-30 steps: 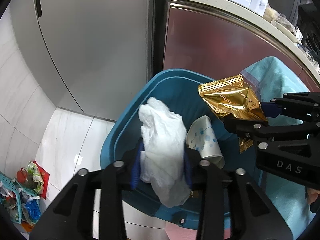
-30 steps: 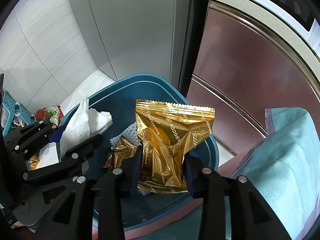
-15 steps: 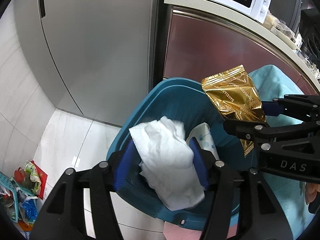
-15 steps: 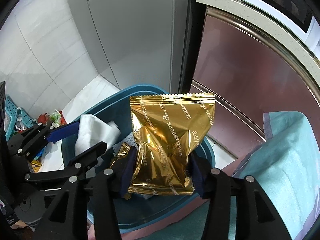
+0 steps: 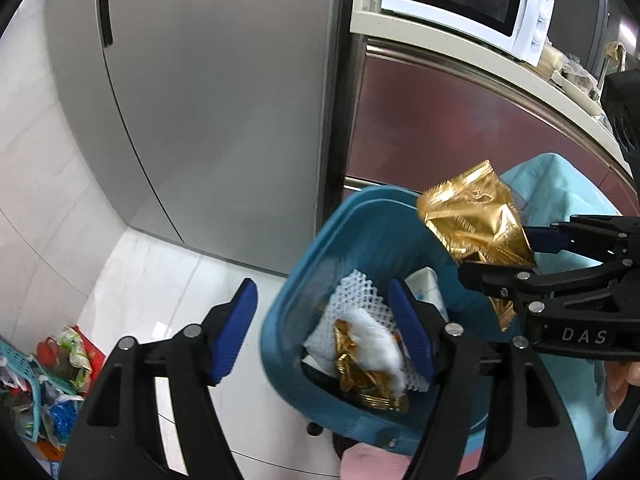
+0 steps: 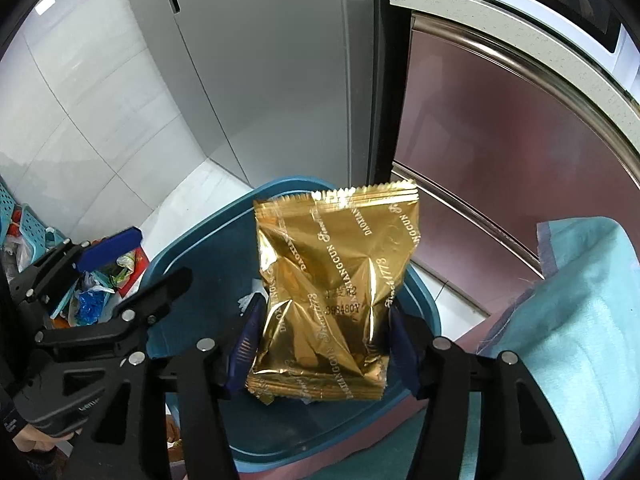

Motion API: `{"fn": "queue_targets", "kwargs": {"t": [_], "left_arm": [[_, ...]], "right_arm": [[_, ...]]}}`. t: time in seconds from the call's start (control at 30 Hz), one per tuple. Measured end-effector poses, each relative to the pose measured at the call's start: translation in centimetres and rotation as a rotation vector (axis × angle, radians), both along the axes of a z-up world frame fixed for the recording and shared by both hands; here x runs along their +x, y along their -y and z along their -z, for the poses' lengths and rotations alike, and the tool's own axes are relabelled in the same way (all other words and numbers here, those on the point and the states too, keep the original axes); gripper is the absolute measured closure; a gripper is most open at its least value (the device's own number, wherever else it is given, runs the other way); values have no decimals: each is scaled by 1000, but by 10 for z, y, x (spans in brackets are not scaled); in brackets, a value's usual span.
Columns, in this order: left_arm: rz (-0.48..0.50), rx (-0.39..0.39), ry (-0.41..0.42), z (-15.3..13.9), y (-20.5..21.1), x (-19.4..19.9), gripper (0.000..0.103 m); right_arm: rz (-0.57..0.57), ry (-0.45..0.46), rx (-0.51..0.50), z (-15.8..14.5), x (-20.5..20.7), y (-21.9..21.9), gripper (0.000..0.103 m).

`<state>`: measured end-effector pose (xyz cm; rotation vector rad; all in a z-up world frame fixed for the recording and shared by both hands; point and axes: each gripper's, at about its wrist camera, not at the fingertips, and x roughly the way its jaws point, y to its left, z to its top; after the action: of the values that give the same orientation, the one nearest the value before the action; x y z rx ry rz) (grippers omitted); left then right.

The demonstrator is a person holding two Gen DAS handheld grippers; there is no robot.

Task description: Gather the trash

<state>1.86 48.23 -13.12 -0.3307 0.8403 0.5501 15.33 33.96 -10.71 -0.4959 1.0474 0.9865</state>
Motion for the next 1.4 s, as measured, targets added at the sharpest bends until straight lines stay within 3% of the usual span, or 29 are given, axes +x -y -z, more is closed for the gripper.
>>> {"fn": "queue_targets", "kwargs": {"t": [0.07,0.37,0.53,0.67,1.17,1.4], "left_arm": [[-8,11,1,-3,-3,-4,32],[-30,15,13,-9,-10,-17,25],[-40,31,37,-13,-8,-17,5],[-55,38,52,-21,-7,-20,6],[-106,100,99,-49,6,-33,5],[-78,109,113,-55,28,-32,5]], "right_arm": [[-1,-2,3,0,-1,-1,39],[3,5,9,0,-2,-4,36],[29,43,33,-8,-2,4,21],[60,76,60,-16,1,14,6],[128,171,147,-49,-5,51,7],[170,224,176,-63,-10,86,7]]}}
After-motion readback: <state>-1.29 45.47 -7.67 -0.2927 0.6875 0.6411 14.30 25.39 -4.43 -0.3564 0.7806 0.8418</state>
